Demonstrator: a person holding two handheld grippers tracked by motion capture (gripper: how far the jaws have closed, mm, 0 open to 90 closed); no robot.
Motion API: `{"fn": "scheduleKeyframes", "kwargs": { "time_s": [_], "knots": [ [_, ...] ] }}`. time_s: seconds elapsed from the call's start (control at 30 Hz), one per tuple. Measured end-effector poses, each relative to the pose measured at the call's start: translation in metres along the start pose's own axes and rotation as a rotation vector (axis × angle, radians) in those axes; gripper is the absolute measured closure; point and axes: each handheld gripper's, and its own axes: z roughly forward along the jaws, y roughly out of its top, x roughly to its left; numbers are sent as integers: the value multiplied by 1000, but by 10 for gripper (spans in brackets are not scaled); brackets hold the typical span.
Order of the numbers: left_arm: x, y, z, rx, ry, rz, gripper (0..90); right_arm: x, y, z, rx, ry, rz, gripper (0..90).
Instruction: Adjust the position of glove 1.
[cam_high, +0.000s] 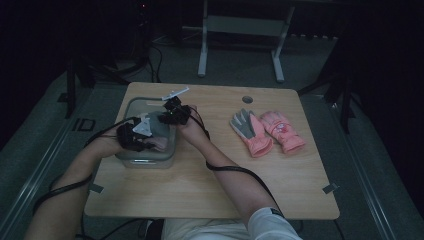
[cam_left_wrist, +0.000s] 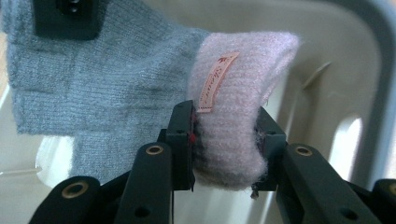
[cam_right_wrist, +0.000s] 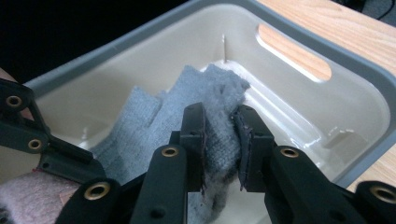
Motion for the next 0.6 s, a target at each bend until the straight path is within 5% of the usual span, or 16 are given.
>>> {"fn": "scheduleKeyframes", "kwargs": {
  "time_s": [0.2,0.43,0.6],
  "knots": [
    [6,6,13,86,-22,7,657,-5,-6,3,11,-32,13,671],
    [13,10,17,91,-44,-42,634,-10,-8,-17,-41,0,44,594],
    [13,11,15,117,-42,-103,430,-11,-10,-31,-68,14,44,552]
  ]
}}
